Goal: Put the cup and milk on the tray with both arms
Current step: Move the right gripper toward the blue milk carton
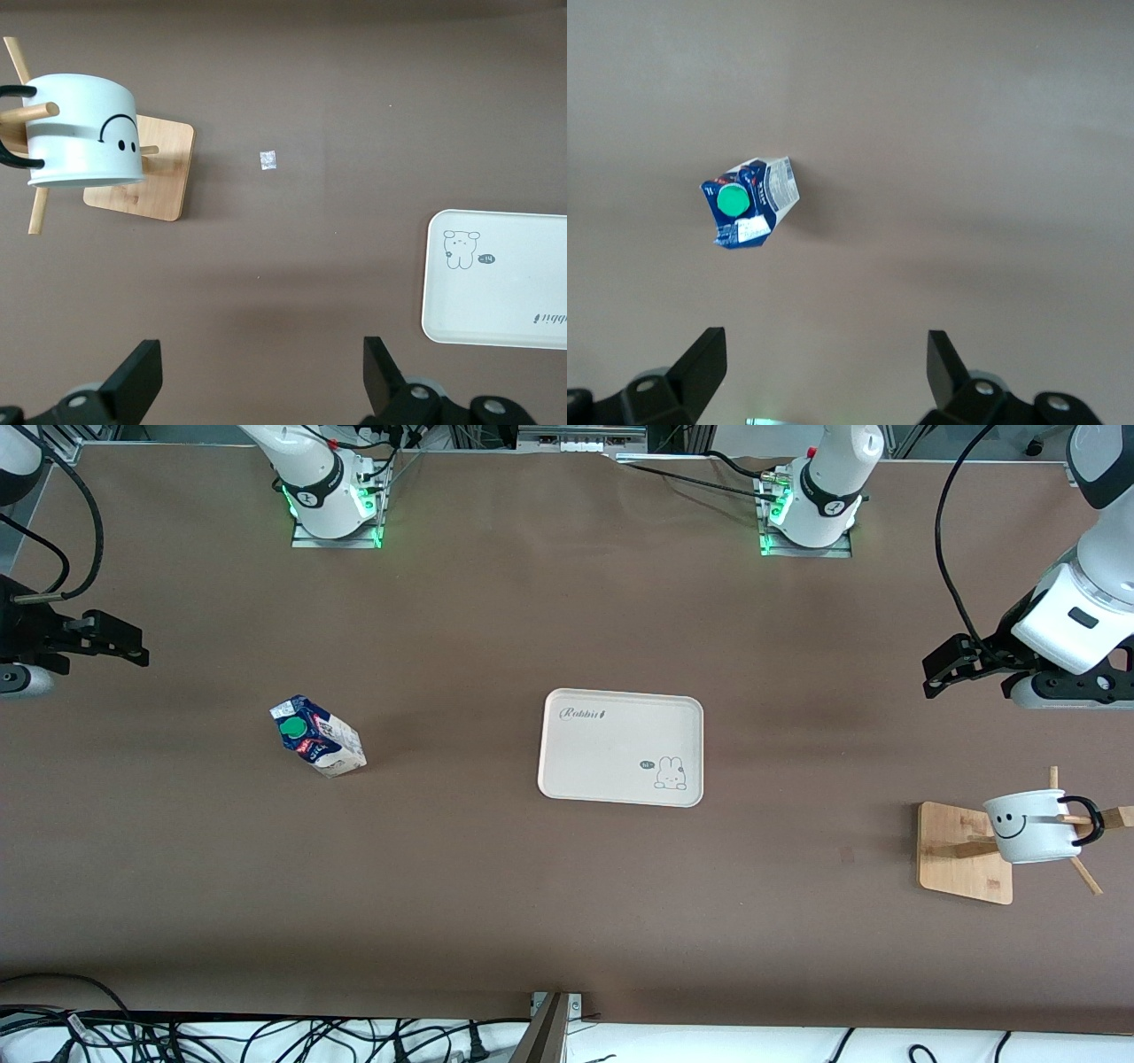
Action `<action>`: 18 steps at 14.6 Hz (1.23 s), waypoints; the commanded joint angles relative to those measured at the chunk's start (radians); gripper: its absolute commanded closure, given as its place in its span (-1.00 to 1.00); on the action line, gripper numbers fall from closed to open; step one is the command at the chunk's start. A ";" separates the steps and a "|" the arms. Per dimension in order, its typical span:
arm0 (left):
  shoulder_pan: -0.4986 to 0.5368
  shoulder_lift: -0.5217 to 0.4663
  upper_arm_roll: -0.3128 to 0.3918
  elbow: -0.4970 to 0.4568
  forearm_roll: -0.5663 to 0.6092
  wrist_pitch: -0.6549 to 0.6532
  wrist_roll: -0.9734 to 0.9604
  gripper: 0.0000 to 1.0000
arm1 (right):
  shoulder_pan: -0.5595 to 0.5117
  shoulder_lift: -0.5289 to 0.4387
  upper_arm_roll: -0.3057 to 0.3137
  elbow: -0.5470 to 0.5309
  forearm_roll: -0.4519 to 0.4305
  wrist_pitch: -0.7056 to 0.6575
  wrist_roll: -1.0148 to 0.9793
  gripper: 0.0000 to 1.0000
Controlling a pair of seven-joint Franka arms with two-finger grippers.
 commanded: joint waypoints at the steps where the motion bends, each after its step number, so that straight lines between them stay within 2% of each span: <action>1: 0.002 0.015 -0.003 0.032 0.008 -0.020 -0.006 -1.00 | -0.001 -0.004 -0.007 0.008 0.003 -0.034 -0.011 -1.00; 6: 0.002 0.015 -0.003 0.032 0.008 -0.020 -0.004 -1.00 | 0.002 0.042 0.000 0.010 0.010 -0.009 -0.027 -1.00; 18: 0.001 0.015 -0.003 0.032 0.008 -0.020 -0.004 -1.00 | 0.122 0.230 0.001 0.010 0.033 0.164 -0.025 -1.00</action>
